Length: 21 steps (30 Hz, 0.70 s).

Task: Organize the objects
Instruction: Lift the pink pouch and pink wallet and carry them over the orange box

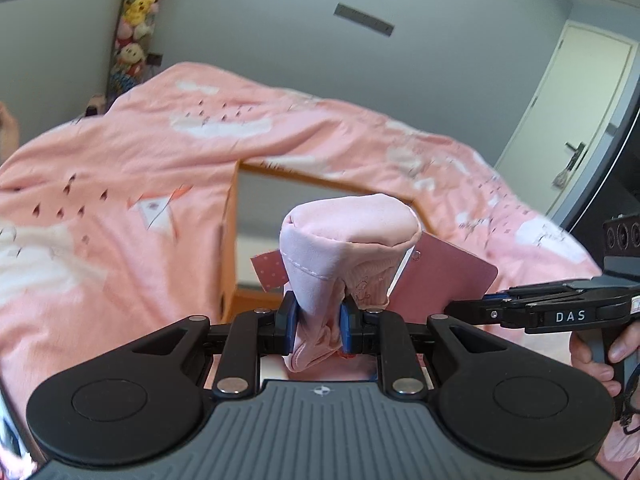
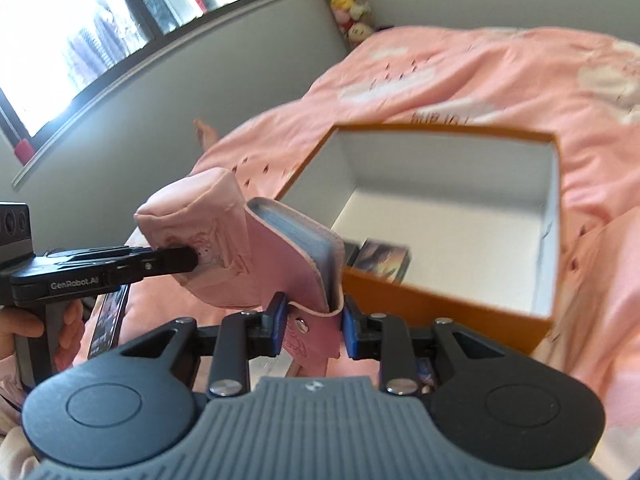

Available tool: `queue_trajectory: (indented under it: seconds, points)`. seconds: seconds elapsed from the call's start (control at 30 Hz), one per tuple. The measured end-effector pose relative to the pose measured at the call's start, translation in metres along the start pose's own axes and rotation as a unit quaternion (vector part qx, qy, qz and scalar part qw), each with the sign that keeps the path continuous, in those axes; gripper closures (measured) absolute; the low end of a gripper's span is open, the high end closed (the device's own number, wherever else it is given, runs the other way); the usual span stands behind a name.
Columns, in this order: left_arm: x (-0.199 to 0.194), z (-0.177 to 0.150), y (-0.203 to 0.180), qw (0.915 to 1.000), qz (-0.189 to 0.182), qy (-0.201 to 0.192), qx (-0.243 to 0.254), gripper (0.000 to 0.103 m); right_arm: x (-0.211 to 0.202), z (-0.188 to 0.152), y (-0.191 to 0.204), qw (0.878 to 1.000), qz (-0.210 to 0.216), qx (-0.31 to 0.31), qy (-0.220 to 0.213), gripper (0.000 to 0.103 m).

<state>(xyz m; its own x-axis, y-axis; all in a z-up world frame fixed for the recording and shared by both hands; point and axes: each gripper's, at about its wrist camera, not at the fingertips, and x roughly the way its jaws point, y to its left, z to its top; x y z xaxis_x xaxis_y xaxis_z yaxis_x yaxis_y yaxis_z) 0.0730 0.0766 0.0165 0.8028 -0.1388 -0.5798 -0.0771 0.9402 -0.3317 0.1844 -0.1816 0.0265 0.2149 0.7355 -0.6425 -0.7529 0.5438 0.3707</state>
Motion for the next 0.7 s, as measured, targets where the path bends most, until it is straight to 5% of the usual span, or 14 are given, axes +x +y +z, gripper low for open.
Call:
queue_trajectory:
  seconds: [0.4,0.7]
  points:
    - [0.037,0.054,-0.012,0.9995,-0.013,-0.025,0.011,0.080,-0.016,0.050,-0.021,0.998,-0.026,0.006,-0.065,0.073]
    - [0.095,0.085,0.012,0.9976,-0.015,0.063,0.024,0.080,0.048,0.080,-0.061,0.999,-0.026,0.042,-0.012,0.073]
